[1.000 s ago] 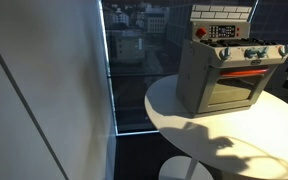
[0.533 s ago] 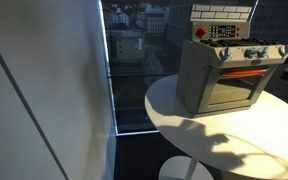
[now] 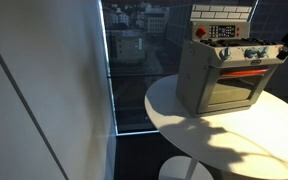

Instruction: Turn the knob on the stove

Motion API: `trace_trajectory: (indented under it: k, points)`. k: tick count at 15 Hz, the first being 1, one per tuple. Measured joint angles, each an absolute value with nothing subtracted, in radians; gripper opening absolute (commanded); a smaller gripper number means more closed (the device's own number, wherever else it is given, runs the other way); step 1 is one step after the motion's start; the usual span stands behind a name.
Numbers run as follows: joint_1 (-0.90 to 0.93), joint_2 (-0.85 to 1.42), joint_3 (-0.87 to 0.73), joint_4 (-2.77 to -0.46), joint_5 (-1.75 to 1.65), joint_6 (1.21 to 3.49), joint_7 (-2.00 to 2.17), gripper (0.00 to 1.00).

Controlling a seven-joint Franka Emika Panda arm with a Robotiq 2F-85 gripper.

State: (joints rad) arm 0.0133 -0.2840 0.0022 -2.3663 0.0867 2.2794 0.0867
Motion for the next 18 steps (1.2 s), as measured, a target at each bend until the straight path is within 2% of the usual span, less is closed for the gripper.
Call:
trace_trajectory:
  k: [15, 18]
  points:
    - [-0.063, -0.289, 0.012, -2.484, 0.087, 2.69, 0.431, 1.0]
    - [-0.068, -0.287, 0.02, -2.496, 0.087, 2.713, 0.44, 1.0]
